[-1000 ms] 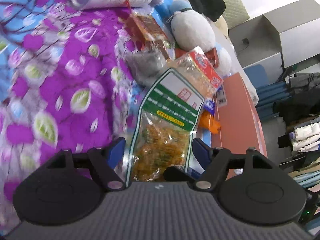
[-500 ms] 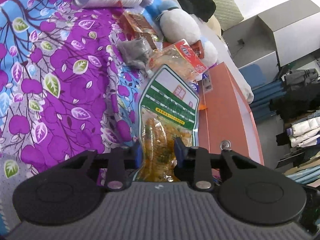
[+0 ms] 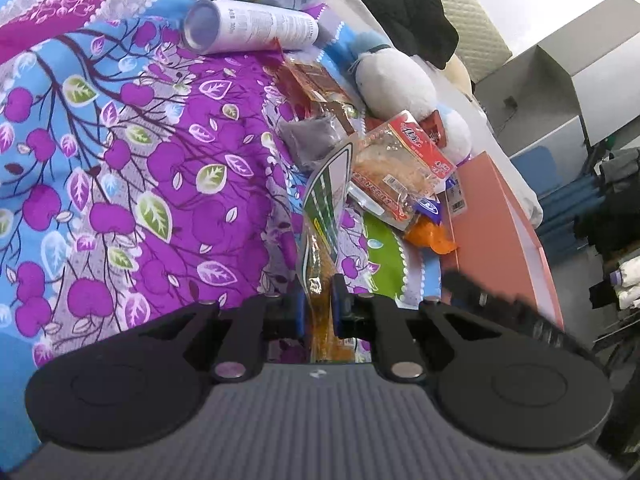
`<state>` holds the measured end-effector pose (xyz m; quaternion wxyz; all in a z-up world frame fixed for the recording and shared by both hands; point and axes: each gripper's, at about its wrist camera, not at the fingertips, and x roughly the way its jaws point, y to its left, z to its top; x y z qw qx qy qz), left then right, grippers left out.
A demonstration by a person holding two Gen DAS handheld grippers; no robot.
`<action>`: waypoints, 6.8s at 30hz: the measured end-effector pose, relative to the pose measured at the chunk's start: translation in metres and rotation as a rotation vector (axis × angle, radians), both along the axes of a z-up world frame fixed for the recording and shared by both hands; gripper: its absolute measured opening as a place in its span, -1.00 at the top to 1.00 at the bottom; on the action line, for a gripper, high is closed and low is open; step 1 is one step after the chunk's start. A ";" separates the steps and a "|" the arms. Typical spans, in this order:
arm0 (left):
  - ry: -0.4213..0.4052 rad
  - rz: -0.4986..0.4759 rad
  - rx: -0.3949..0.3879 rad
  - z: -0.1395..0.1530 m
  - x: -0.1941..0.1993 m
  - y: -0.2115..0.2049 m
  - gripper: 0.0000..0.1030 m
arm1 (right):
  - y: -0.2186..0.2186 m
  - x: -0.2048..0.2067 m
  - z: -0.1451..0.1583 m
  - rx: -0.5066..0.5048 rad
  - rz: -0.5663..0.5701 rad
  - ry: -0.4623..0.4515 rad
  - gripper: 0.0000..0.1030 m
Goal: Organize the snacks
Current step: 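Lift the green-labelled bag with the left gripper while the right gripper grasps the orange-and-clear snack bag, then lift the orange-and-clear bag with the right gripper while the left gripper holds the green bag, then carry both held bags over the open pink box, then open both grippers to drop the bags into the pink box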
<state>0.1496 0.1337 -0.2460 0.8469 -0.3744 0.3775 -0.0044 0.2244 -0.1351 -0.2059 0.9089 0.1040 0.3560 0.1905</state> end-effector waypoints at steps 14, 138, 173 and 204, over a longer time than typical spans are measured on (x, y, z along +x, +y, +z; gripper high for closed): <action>0.021 0.003 -0.010 -0.007 0.005 0.006 0.72 | 0.014 0.050 -0.012 -0.061 -0.264 -0.020 0.07; -0.045 -0.233 0.187 0.110 -0.054 -0.098 0.73 | -0.073 -0.112 0.062 -0.196 0.029 -0.124 -0.08; -0.218 -0.458 0.326 0.184 0.151 -0.232 0.73 | -0.171 0.044 0.103 -0.227 -0.241 -0.140 -0.08; -0.245 -0.458 0.363 0.197 0.113 -0.220 0.06 | -0.167 0.031 0.099 -0.193 -0.205 -0.112 -0.35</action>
